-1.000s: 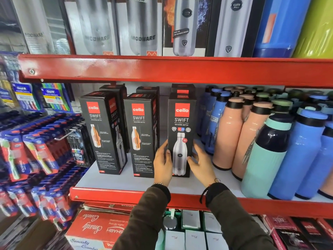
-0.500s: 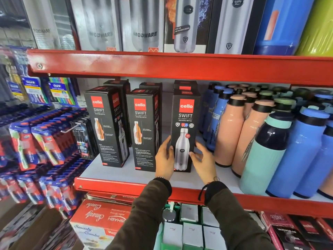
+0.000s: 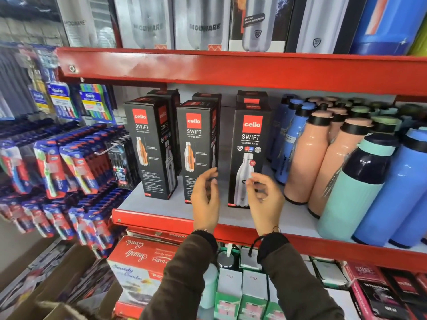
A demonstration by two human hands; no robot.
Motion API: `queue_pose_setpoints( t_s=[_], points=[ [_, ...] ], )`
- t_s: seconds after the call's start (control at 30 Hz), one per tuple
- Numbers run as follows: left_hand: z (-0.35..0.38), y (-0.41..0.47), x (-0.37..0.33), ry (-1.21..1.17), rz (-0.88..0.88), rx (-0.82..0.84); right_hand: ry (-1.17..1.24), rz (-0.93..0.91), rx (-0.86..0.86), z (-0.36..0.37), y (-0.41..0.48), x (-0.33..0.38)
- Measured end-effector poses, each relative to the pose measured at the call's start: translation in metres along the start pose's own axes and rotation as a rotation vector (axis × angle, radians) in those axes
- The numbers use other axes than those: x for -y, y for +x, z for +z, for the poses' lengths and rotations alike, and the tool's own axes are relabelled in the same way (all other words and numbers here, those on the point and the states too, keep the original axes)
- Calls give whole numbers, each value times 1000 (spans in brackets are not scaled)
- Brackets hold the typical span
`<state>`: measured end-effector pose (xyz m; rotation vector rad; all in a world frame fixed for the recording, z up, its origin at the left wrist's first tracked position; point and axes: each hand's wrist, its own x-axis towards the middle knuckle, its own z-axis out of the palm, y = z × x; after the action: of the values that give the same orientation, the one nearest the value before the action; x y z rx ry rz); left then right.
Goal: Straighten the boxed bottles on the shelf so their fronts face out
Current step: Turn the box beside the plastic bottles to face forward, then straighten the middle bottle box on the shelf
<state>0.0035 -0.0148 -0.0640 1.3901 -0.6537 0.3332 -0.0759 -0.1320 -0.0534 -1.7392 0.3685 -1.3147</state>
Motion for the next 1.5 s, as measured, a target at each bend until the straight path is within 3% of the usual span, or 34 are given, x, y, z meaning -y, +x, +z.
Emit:
queue_pose_setpoints(
  t_s=[0.17,0.33,0.53,0.73,1.07,1.2,1.33,1.5],
  points=[
    [-32,25,4,99,19,-160,-4,41,162,38,-7,9],
    [-56,51,18,-7,-182,23,-97,139,297,76,-9,12],
    [-73,64,43,-22,-285,174,-141,206,268,99,-20,8],
    [-80,76,49,-56,-279,138,-117,197,207,110,-21,11],
    [-82,74,33,-276,-186,157,-145,166,149,116,-10,27],
    [-82,70,34,-265,-122,124,-168,163,88,120,-7,28],
    [-78,76,35,-108,-54,82,-150,202,120,119,-4,24],
    [-78,89,45,-58,-280,175,-101,170,211,116,-2,22]
  ],
)
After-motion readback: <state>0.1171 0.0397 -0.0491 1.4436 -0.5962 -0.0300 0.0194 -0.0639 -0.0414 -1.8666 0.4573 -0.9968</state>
